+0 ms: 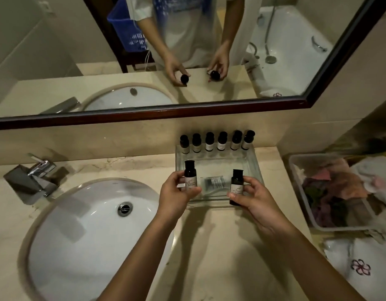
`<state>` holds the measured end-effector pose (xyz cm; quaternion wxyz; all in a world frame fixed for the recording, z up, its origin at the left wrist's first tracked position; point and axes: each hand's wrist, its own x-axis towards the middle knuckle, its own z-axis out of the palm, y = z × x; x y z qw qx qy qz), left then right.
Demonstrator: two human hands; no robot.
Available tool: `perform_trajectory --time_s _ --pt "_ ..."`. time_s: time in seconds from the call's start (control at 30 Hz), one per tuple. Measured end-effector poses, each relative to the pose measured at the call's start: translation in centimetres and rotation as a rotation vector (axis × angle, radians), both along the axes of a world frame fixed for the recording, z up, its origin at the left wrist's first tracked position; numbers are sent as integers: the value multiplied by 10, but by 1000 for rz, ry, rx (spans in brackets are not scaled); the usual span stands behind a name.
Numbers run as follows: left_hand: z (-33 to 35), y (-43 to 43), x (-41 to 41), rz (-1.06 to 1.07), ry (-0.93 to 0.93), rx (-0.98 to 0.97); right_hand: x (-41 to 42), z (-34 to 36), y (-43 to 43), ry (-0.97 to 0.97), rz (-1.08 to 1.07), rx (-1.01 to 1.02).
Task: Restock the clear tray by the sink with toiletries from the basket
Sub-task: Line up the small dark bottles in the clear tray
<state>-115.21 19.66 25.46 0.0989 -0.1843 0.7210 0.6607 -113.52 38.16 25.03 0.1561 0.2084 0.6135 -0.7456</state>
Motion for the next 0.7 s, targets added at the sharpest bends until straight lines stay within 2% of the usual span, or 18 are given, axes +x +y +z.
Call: perform_trajectory --time_s 0.3,0.7 --pt "-42 -4 -52 216 121 -108 -55 -35 -32 128 26 190" --pt "-96 -2 -94 117 200 -312 -121 -94 -65 449 116 709"
